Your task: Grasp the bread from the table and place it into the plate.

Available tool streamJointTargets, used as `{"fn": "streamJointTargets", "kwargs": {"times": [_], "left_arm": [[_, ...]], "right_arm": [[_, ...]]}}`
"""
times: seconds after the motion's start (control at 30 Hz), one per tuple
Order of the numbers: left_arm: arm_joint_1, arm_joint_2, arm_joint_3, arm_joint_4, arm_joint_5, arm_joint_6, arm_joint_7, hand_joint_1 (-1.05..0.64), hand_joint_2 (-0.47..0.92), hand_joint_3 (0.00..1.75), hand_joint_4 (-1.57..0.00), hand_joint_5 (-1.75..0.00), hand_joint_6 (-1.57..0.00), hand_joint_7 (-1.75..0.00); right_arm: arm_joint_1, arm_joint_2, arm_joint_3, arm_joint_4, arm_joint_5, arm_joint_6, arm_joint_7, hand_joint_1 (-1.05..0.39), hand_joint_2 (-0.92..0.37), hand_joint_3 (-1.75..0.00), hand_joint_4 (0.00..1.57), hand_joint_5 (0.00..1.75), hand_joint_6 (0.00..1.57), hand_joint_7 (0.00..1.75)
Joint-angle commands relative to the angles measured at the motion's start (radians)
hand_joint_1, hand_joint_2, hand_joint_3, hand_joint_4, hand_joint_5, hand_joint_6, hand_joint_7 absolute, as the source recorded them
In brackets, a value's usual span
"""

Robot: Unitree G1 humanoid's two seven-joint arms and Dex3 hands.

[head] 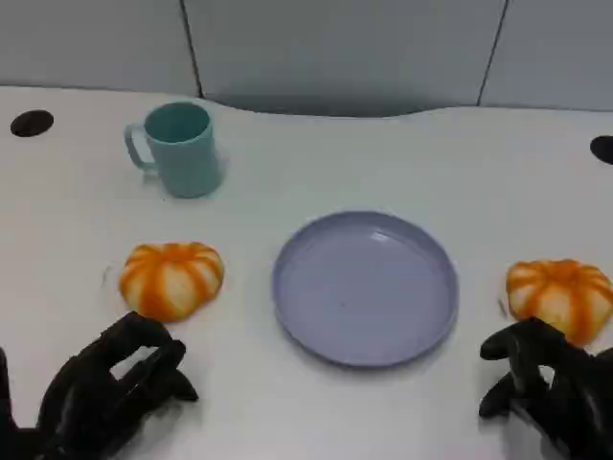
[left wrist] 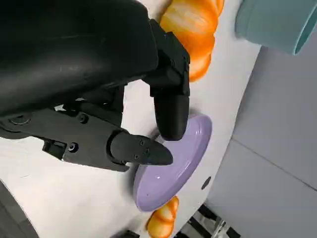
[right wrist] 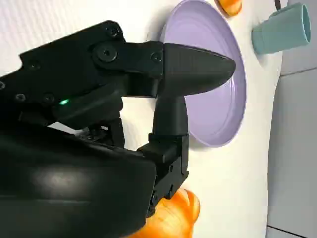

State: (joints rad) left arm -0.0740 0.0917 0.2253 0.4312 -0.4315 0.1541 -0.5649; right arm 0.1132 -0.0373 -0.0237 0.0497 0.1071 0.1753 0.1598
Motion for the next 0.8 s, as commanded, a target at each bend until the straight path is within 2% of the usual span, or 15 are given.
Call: {"fn": "streamJointTargets", "kwargs": {"times": [0.03,0.37,0.6,0.73,0.8], "left_arm": [[-0.01,0.012,0.008,-0.001,-0.008,0.005,-0.005,-0.34,0.92,0.13,-0.59,-1.75,-0.4,-1.75],[-0.013,0.018,0.001,0.012,0.007,-0.014,-0.012,-0.37,0.92,0.12,-0.59,-1.75,-0.42,-1.75],[0.002,0.011,0.01,-0.028,-0.004,-0.017,-0.003,-0.33,0.92,0.12,-0.59,-1.75,-0.41,-1.75],[0.057,0.013,-0.052,-0.17,0.252,-0.458,0.103,-0.37,0.92,0.12,-0.62,-1.75,-0.45,-1.75],[0.056,0.021,-0.067,-0.176,0.325,-0.572,0.141,-0.36,0.92,0.12,-0.65,-1.75,-0.46,-1.75]], "right_arm": [[0.004,-0.014,-0.007,-0.003,-0.002,0.007,-0.004,-0.29,-0.92,-0.6,0.53,1.75,0.38,1.64],[0.003,-0.008,-0.009,-0.01,0.0,0.024,-0.014,-0.29,-0.92,-0.59,0.51,1.75,0.37,1.64],[0.006,-0.006,-0.008,-0.004,0.009,0.01,-0.003,-0.29,-0.92,-0.6,0.52,1.75,0.38,1.65],[0.006,0.001,-0.002,-0.002,0.004,0.004,-0.01,-0.29,-0.92,-0.6,0.52,1.75,0.38,1.65],[0.004,0.002,-0.002,0.0,0.002,0.006,-0.011,-0.29,-0.92,-0.6,0.52,1.75,0.38,1.65]]}}
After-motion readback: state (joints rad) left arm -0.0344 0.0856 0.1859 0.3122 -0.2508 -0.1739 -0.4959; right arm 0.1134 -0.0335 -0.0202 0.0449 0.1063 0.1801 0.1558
